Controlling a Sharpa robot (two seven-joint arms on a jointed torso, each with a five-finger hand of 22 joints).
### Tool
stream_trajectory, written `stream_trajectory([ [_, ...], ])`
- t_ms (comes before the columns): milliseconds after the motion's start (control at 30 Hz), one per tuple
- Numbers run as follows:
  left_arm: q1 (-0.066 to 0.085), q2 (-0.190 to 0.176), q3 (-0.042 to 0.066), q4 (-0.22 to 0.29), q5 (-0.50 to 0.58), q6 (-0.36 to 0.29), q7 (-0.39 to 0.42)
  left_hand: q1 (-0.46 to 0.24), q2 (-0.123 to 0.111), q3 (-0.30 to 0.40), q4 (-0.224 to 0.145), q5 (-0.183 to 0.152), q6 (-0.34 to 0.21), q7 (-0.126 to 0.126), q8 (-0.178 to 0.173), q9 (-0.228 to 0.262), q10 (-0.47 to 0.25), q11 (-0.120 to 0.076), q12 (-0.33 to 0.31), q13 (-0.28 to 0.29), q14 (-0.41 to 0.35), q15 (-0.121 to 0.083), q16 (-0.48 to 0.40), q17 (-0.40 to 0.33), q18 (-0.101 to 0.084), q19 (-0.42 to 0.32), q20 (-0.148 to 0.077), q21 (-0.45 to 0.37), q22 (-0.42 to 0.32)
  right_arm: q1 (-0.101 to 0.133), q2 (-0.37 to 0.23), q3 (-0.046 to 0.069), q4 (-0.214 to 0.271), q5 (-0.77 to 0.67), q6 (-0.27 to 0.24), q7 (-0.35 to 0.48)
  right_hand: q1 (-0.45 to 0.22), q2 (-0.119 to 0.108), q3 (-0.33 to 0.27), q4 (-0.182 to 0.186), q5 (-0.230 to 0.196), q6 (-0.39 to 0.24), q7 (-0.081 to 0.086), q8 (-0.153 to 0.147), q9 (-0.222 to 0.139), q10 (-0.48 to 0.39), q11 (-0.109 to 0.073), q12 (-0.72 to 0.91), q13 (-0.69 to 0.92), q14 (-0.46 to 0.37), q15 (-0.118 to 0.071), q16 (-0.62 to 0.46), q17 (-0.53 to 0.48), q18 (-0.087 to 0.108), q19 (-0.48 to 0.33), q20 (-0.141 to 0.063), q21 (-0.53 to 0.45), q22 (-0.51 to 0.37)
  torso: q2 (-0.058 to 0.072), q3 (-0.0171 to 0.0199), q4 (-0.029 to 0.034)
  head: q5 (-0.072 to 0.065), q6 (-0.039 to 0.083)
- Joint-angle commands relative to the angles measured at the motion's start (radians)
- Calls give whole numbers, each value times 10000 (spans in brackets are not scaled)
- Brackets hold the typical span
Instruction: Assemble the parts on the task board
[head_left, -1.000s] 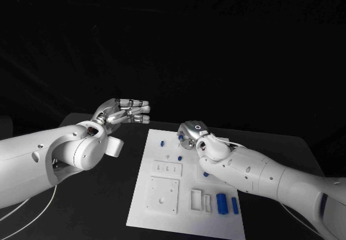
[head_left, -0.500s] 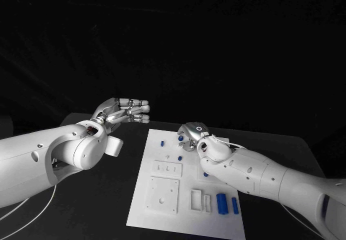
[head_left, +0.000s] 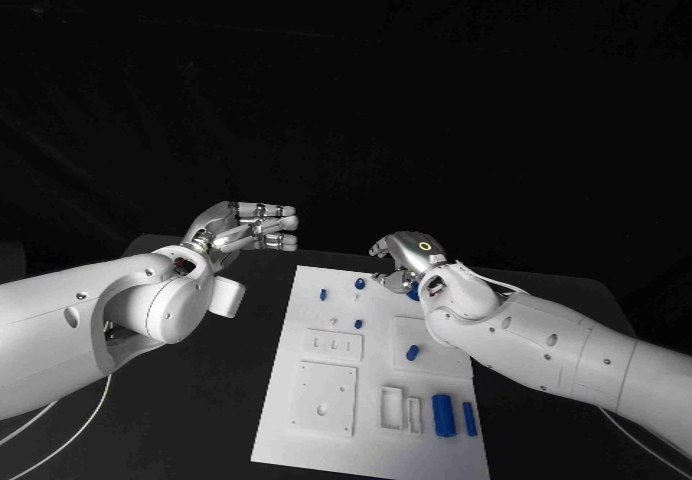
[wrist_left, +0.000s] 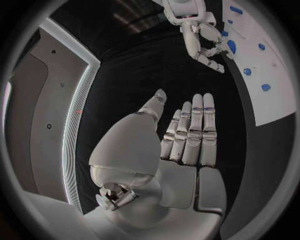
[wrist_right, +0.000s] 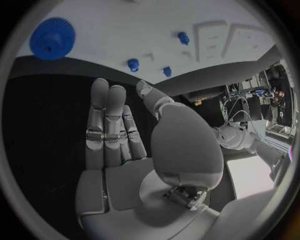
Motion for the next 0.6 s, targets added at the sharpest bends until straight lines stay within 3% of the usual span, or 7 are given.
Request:
stream_trajectory([
  [33, 18, 10, 7, -74, -51, 166, 126, -5, -75, -16, -25, 45, -46, -32, -6, -6, -29, 2, 43, 15, -49, 15, -29, -5, -68, -79, -23, 52, -16, 4, -471, 108, 490, 585, -324, 15, -239, -14, 709, -76, -51, 607, -133, 26, 94, 1218, -299, 26, 41, -102, -234, 30, 56, -211, 240, -232, 58, 102, -87, 44, -192, 110, 133],
  [167, 15, 22, 6, -232, -53, 216, 162, 1, -71, -11, -33, 48, -59, -30, -8, -7, -24, 2, 43, 15, -42, 11, -25, -4, -67, -76, -27, 57, -14, 9, -1001, 195, 860, 1268, 35, 204, -326, -60, 761, -236, 24, 886, -302, -27, 107, 2973, -896, 442, 375, -190, -536, -172, 20, -576, 79, -535, 11, 168, -154, 85, -369, 170, 160],
  [200, 15, 29, 5, -276, -54, 225, 171, 1, -71, -11, -33, 48, -60, -30, -8, -7, -24, 2, 43, 15, -41, 11, -25, -4, -67, -76, -27, 57, -14, 10, -1112, 208, 908, 1393, 195, 258, -460, -209, 477, -259, 297, 823, -338, -25, 87, 3330, -975, 790, 627, -134, -588, -163, 40, -645, 94, -597, 13, 177, -163, 101, -391, 188, 182],
  [233, 14, 37, 4, -317, -55, 233, 178, 1, -71, -11, -33, 48, -60, -30, -8, -7, -24, 2, 43, 15, -41, 11, -25, -4, -67, -76, -27, 57, -14, 10, -1212, 218, 942, 1485, 352, 325, -649, -141, -426, -253, 1291, 753, -366, 18, 88, 3383, -1087, 1668, 1460, -39, -652, -16, 197, -797, 173, -699, 48, 210, -174, 112, -410, 203, 188],
  [333, 10, 56, 2, -411, -57, 268, 190, 5, -60, -5, -46, 49, -70, -30, -10, -8, -21, -2, 42, 15, -34, 7, -22, -4, -67, -69, -31, 65, -12, -1, -1416, 235, 982, 1645, 733, 455, -551, 469, -2059, -386, 1911, 583, -383, -59, 144, 1505, -1191, 5644, 5642, -180, -712, 1243, 1596, -925, 309, -836, 558, 809, -213, 141, -437, 232, 219],
  [400, 5, 60, 0, -466, -58, 302, 195, 5, -60, -5, -46, 49, -70, -30, -10, -8, -21, -2, 42, 15, -34, 7, -22, -4, -67, -69, -31, 65, -12, -27, -1511, 242, 952, 1815, 1005, 540, -678, 499, -2502, -422, 2055, 440, -360, 7, 203, 893, -1102, 6863, 7144, -314, -684, 1664, 2431, -845, 348, -795, 1809, 1612, -232, 171, -454, 247, 220],
  [600, -3, 68, -3, -573, -59, 358, 213, 16, -45, 5, -73, 54, -85, -28, -9, -9, -24, -1, 41, 14, -38, 7, -25, -6, -67, -73, -33, 70, -11, -83, -1503, 251, 524, 2245, 1674, 752, -636, 587, -2827, -436, 2214, -97, -272, -25, 110, 1067, -1054, 7292, 8042, -291, -637, 1951, 3381, -804, 297, -726, 3080, 2589, -247, 197, -467, 249, 223],
])
